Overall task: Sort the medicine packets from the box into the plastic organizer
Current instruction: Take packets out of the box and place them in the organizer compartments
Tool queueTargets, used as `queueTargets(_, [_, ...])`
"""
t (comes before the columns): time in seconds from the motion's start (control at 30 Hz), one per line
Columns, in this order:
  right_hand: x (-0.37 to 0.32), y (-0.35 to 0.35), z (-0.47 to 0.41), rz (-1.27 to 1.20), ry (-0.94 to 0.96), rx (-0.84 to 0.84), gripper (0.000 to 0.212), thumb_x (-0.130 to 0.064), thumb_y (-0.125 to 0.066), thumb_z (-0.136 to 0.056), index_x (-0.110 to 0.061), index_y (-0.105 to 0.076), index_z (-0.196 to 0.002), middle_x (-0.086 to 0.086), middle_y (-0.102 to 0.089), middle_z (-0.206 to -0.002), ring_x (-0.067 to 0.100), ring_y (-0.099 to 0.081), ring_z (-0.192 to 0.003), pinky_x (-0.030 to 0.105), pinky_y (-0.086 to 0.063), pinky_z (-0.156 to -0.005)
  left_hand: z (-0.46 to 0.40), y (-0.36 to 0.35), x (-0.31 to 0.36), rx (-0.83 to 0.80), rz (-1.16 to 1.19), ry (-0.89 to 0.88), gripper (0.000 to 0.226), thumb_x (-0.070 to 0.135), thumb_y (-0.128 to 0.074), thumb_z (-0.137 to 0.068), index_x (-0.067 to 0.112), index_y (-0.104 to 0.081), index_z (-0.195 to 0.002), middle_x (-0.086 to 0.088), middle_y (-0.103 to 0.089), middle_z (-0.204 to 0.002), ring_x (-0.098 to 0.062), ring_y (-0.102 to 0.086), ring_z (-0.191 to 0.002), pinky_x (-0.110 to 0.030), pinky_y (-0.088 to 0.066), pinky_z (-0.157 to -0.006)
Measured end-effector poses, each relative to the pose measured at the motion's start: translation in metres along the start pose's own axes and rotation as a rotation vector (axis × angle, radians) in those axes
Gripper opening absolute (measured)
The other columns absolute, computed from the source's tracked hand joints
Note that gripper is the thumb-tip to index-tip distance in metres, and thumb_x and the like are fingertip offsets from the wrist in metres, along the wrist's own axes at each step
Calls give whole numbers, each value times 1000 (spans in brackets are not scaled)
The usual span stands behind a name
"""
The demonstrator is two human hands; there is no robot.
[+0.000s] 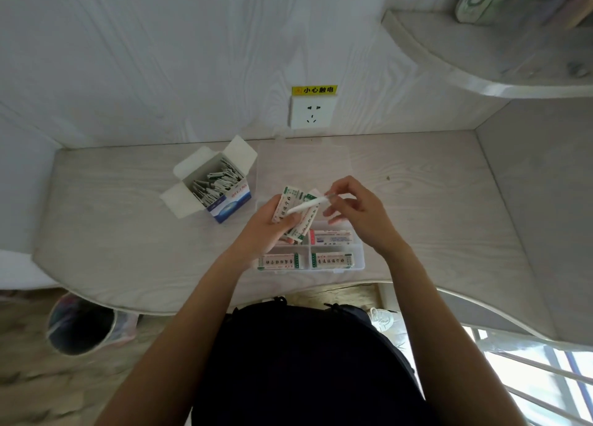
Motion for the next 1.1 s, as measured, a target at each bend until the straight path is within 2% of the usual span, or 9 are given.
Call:
queueTargets(0.13, [1,8,-1,-28,41,116,13,-2,-55,-91,-14,-56,-86,7,-65,-89,20,-69,-74,31,-57,-71,-5,11,-4,129,-97,-34,28,23,-51,-94,12,-50,-120,-5,-64,-105,-13,-66,-83,-22,-55,-62])
queueTargets(0.23, [-1,8,2,31,82,35,9,0,-64,-84,-8,-64,-86,5,-69,-95,18,-71,-81,28,-56,-79,-9,17,-3,248,-124,-93,26,21,-51,-94,10,-49,-118,-6,-63,-106,-10,-64,-81,-21,-54,-60])
queueTargets(0.33, [-2,4,7,123,109,-49,14,6,-64,-81,-8,-66,-84,3,-70,-94,13,-71,-81,21,-55,-76,-13,21,3,307,-221,-155,26,19,-49,-96,12,-47,-121,1,-60,-105,-6,-62,-83,-22,-56,-61])
queueTargets(0.47, [8,8,9,203,47,5,24,10,-53,-80,-11,-64,-76,3,-71,-81,15,-70,-73,23,-56,-67,-18,22,5,283,-232,-158,23,20,-50,-95,15,-49,-118,0,-61,-102,-15,-64,-91,-37,-57,-73])
queueTargets(0.63, [34,23,11,240,-85,307,21,5,-55,-83,-11,-61,-72,1,-68,-77,7,-69,-63,12,-47,-56,-17,19,-4,266,-205,-99,27,18,-52,-94,12,-50,-119,-5,-62,-107,-16,-65,-88,-32,-57,-69])
queueTargets(0.73, [51,28,16,149,-152,397,24,7,-56,-82,-13,-61,-71,6,-70,-84,9,-70,-69,16,-53,-63,-11,11,-8,247,-239,-97,26,19,-51,-94,13,-51,-120,-1,-61,-105,-10,-63,-85,-18,-54,-61])
queueTargets(0.87, [65,29,20,110,-243,374,22,10,-50,-81,-5,-65,-81,9,-70,-81,15,-71,-72,30,-57,-75,-6,4,-17,224,-187,-51,28,21,-51,-95,15,-51,-122,-1,-62,-111,-19,-64,-97,-37,-57,-78])
queueTargets(1.0, [65,25,25,-86,-306,381,29,8,-39,-87,-1,-67,-82,12,-68,-82,26,-68,-81,27,-58,-74,-4,0,-21,224,-150,-13,29,19,-51,-94,14,-50,-123,-5,-62,-114,-21,-64,-97,-40,-57,-78])
queueTargets(1.1, [68,26,26,-99,-337,393,20,-10,-55,-90,-2,-71,-79,13,-70,-81,23,-68,-79,30,-58,-76,-4,0,-22,230,-134,-4,26,19,-52,-94,15,-52,-120,-3,-62,-110,-21,-63,-97,-40,-56,-80])
Point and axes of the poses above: each hand's wrist, its own z-axis away from the middle knuckle, its own y-axis out of the back of the hand, x = y × z, the point moved 5 cm from there along -z, towards the middle knuckle
